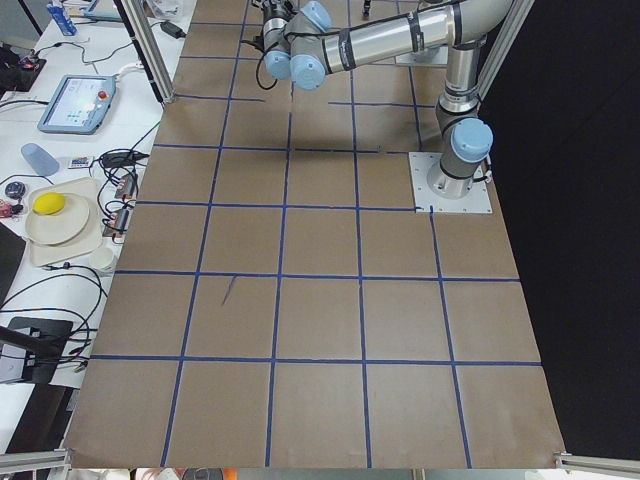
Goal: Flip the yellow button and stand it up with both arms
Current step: 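Bring the right gripper to the yellow cap while the left gripper holds, then close the right gripper on the yellow cap while the left gripper releases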
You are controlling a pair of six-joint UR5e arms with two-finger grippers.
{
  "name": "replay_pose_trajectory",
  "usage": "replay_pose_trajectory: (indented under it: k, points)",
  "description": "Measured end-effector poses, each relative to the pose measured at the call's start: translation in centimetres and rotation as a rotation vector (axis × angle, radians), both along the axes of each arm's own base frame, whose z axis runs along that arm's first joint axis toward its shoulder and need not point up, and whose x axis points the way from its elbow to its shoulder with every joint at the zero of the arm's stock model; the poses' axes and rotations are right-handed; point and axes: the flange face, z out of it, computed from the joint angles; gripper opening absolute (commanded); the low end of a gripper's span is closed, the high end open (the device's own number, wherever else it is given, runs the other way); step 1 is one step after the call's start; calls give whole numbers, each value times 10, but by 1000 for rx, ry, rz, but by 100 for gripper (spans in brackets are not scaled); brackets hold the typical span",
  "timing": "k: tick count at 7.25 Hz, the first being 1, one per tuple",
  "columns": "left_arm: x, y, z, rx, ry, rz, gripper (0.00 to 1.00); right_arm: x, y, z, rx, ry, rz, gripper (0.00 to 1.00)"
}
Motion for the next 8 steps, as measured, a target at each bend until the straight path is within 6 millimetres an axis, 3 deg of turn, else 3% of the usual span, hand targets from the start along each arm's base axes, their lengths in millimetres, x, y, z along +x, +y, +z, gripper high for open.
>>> replay_pose_trajectory:
  k: [1,2,6,8]
  points:
    - [0,1,3,-1,0,0,80,0,0,1,8,0,-3,32]
    - [0,2,5,-2,1,-1,96,0,0,1,19,-1,-7,32]
    - [8,5,33,33,-40,-33,96,-4,-1,5,42,0,-22,32]
    - [33,-1,46,-104,-377,-165,98,-18,-2,8,41,47,-38,32]
